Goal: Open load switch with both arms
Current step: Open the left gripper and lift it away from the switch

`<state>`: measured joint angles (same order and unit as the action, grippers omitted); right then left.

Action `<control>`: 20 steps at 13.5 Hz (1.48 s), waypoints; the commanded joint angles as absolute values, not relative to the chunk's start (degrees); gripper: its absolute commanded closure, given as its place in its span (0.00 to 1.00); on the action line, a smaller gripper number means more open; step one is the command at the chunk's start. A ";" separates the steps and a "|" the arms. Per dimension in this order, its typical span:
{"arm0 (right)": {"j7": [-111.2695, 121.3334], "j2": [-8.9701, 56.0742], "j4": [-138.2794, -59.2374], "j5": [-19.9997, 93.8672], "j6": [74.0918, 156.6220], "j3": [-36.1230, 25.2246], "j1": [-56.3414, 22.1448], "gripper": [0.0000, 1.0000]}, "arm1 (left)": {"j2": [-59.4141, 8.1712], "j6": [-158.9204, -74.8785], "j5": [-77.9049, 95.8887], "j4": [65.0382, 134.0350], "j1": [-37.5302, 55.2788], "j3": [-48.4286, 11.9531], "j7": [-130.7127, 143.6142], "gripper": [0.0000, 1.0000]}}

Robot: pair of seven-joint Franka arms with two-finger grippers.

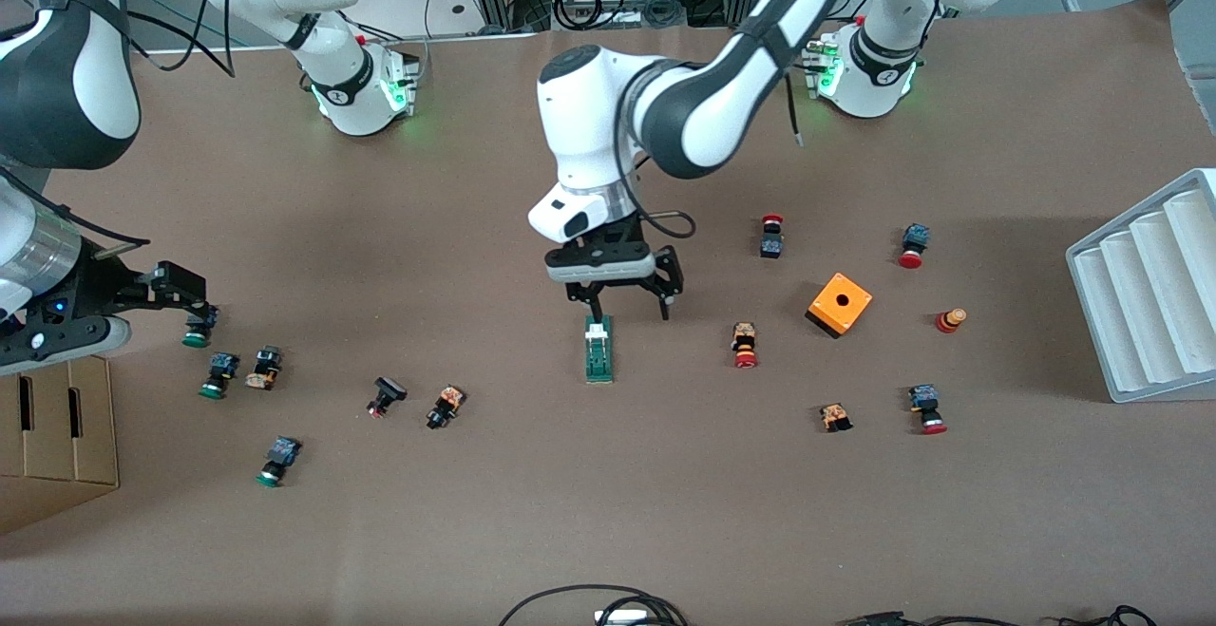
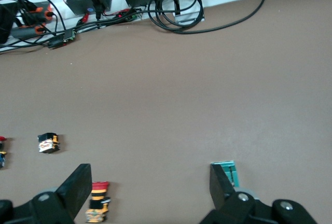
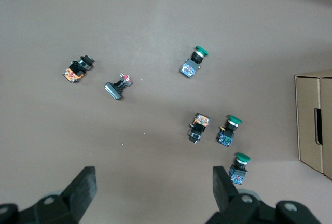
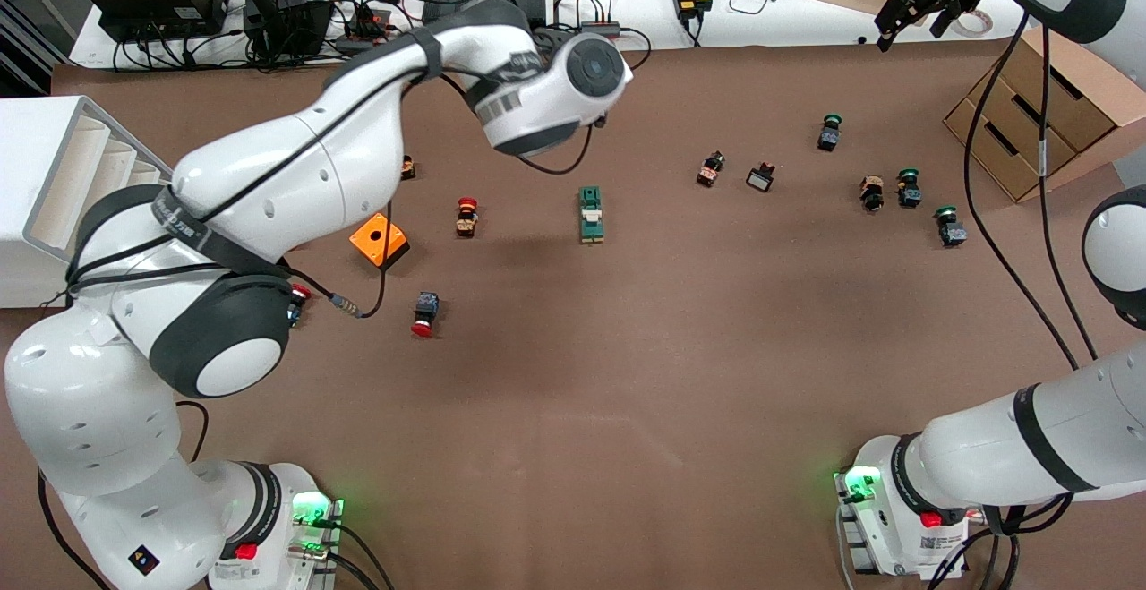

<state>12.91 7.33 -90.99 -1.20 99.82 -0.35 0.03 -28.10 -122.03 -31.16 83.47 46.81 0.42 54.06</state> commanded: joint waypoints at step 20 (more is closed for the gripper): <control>11.86 7.65 -90.18 0.00 97.73 -0.18 2.20 0.00 | -20.04 -97.20 2.19 75.59 47.20 21.70 9.59 0.00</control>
